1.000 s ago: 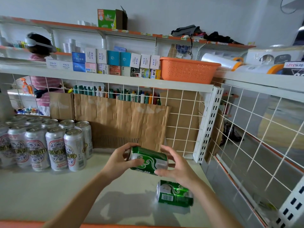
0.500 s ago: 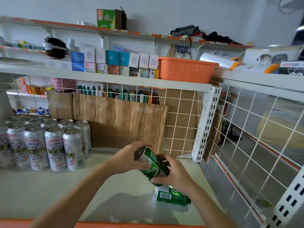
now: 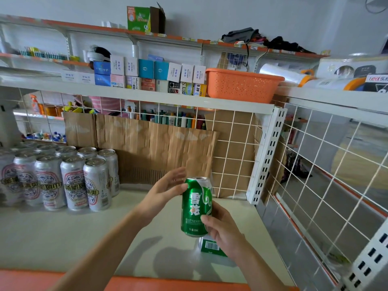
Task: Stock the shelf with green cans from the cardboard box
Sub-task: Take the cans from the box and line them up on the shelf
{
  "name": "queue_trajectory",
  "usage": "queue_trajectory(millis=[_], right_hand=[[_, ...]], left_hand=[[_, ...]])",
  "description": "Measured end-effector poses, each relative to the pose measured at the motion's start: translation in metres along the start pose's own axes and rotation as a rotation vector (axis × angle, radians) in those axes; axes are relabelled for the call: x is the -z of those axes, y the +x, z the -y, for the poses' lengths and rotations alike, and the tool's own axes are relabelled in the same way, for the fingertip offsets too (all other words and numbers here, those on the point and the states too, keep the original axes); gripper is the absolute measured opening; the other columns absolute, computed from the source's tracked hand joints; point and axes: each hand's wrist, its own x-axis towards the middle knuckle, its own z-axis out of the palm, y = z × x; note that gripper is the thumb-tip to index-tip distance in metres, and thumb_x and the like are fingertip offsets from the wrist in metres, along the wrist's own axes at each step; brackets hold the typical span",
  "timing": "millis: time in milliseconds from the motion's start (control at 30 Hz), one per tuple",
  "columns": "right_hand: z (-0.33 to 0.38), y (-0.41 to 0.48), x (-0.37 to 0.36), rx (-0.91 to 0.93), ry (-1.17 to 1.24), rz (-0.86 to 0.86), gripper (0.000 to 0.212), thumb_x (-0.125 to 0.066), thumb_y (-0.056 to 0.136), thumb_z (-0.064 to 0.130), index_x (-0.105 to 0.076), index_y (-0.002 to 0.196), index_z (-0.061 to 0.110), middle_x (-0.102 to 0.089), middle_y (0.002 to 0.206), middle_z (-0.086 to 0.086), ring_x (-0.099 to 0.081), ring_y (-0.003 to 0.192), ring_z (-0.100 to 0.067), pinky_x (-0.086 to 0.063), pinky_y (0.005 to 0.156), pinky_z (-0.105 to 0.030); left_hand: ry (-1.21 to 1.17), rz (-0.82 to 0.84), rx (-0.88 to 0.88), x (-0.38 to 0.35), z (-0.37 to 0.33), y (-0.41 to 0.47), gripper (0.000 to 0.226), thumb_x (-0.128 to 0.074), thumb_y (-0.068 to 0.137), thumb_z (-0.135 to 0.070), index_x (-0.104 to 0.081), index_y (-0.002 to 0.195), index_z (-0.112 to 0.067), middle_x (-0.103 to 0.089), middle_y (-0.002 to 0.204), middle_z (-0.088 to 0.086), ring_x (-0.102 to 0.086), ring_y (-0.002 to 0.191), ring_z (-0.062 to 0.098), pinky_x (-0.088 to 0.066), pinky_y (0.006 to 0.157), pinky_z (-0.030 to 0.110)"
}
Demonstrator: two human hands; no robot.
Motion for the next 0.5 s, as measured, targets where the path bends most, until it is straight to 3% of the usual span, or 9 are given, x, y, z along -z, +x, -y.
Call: queue_trajectory(millis=[100, 267, 500], right_hand=[[0.001, -0.003, -0.006, -0.015, 0.134, 0.041, 0.096, -0.092, 0.048, 0.03, -0.045, 0.127, 0.001, -0.061, 0.119, -0.026, -0.06, 0.109, -0.042, -0.051, 0.088, -0.054], [0.001, -0.005, -0.014, -0.021, 0.205, 0.085, 0.096, -0.09, 0.054, 0.031, -0.042, 0.13, 0.0, -0.06, 0.122, -0.023, -0.059, 0.112, -0.039, -0.054, 0.086, -0.046], [-0.003, -0.002, -0.019, -0.028, 0.228, 0.09, 0.091, -0.089, 0.057, 0.027, -0.042, 0.129, -0.001, -0.06, 0.122, -0.024, -0.059, 0.112, -0.038, -0.052, 0.089, -0.049]], left_hand=[[-0.041, 0.026, 0.02, -0.005, -0.002, 0.002, 0.095, -0.072, 0.049, -0.07, -0.048, 0.13, -0.026, -0.06, 0.122, -0.003, -0.058, 0.112, 0.01, -0.049, 0.088, 0.02], [-0.116, 0.022, 0.019, -0.012, -0.005, 0.004, 0.062, -0.068, 0.059, -0.048, -0.06, 0.116, -0.022, -0.068, 0.101, -0.001, -0.065, 0.096, 0.013, -0.051, 0.078, 0.021], [-0.127, -0.002, 0.015, -0.008, -0.004, 0.005, 0.059, -0.073, 0.056, -0.039, -0.063, 0.107, -0.013, -0.071, 0.088, 0.001, -0.067, 0.083, 0.015, -0.053, 0.068, 0.022]])
